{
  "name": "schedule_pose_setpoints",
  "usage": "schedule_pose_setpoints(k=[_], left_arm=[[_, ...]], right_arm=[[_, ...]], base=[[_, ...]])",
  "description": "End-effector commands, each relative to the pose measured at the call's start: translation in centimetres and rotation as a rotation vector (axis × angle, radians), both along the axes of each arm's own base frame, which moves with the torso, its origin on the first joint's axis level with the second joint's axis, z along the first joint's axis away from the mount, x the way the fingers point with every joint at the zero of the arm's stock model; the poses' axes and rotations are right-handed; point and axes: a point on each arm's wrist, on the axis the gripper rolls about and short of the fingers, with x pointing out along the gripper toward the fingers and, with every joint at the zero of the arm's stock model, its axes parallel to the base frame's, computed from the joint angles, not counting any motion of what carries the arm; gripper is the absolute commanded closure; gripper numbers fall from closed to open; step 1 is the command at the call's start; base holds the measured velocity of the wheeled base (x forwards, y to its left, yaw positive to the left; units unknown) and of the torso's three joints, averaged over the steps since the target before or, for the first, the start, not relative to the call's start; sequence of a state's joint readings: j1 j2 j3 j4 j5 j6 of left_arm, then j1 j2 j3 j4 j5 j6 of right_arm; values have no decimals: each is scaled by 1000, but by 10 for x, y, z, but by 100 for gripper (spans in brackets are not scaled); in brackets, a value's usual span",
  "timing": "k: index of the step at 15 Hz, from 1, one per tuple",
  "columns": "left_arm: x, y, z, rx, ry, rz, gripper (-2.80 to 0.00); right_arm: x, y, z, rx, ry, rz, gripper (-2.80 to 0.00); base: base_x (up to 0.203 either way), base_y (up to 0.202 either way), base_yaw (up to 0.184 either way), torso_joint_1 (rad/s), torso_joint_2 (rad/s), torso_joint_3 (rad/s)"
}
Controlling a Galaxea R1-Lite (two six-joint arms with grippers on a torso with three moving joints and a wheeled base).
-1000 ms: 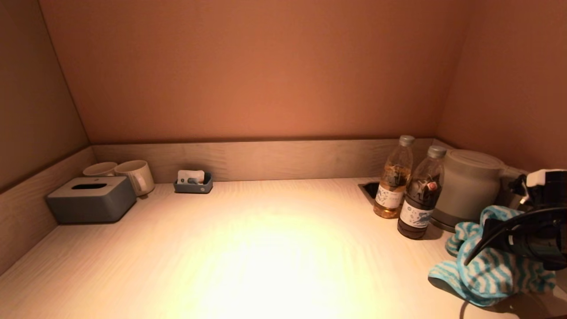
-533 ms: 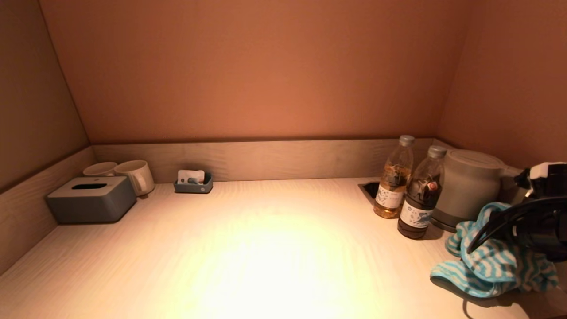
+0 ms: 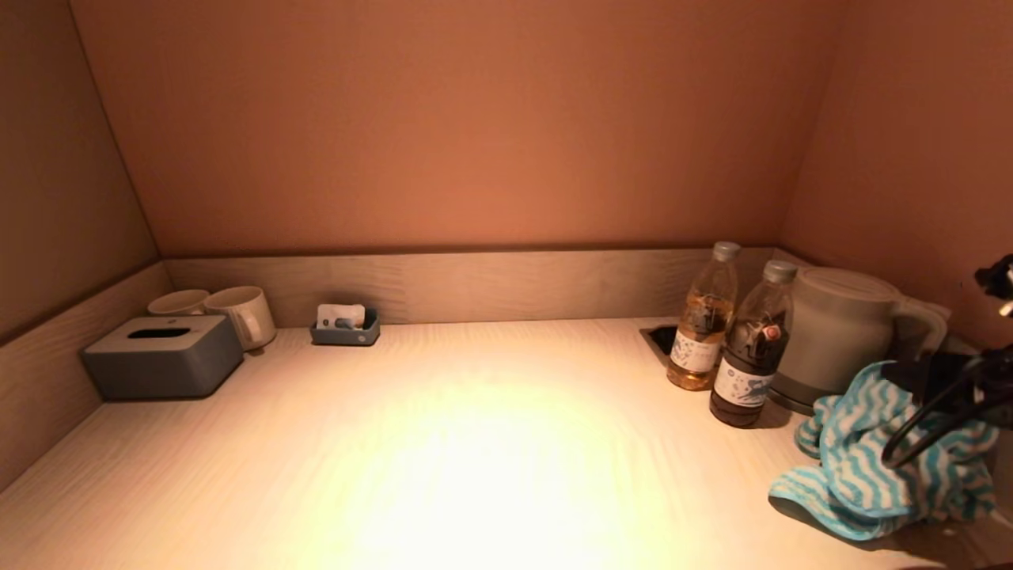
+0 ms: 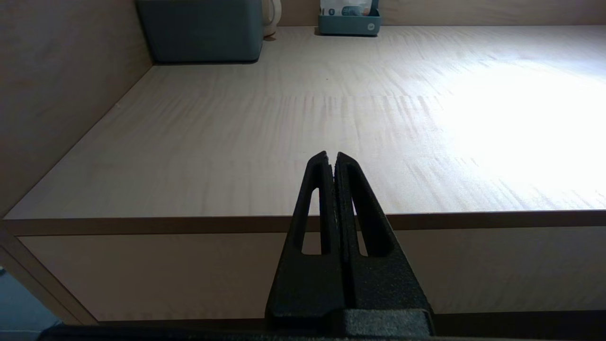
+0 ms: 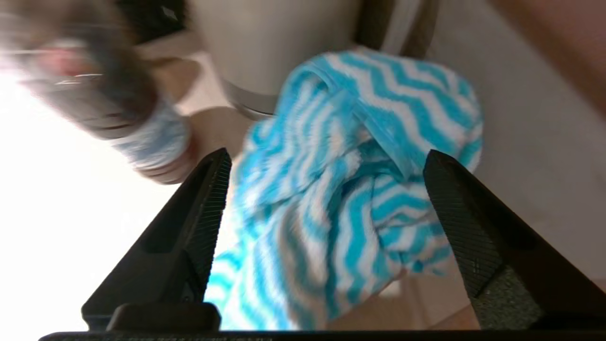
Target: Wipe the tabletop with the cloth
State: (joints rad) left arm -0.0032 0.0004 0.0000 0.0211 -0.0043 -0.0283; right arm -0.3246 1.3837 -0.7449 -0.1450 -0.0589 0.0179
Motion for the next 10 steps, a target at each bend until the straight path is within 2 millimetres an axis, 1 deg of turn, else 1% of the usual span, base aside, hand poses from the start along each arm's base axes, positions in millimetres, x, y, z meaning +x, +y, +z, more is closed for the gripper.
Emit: schedule_pose_setpoints(k=[1,2,4,5,8,9,10], left_arm=[[0,0,0,-1,0,0,0],[0,0,0,-1,0,0,0],[0,0,0,-1,0,0,0],[0,0,0,-1,0,0,0],[0,0,0,-1,0,0,0],[0,0,0,-1,0,0,0],[0,0,0,-1,0,0,0]], right_arm=[[-29,16,22,-21,-75,52,-280],[-38,21,26,-26,-91,72,-280],[-67,33,35,-57,-140,111,-280],[-84,39,38,-82,-169,136,0],[-132,53,40,-180,-255,201,0],[-145,56,42,-205,-280,212,0],[-152,58,48,-223,-301,219,0]], base=[[0,0,0,0,0,0],[0,0,0,0,0,0],[0,0,0,0,0,0],[0,0,0,0,0,0],[0,0,0,0,0,0],[0,0,0,0,0,0],[0,0,0,0,0,0]])
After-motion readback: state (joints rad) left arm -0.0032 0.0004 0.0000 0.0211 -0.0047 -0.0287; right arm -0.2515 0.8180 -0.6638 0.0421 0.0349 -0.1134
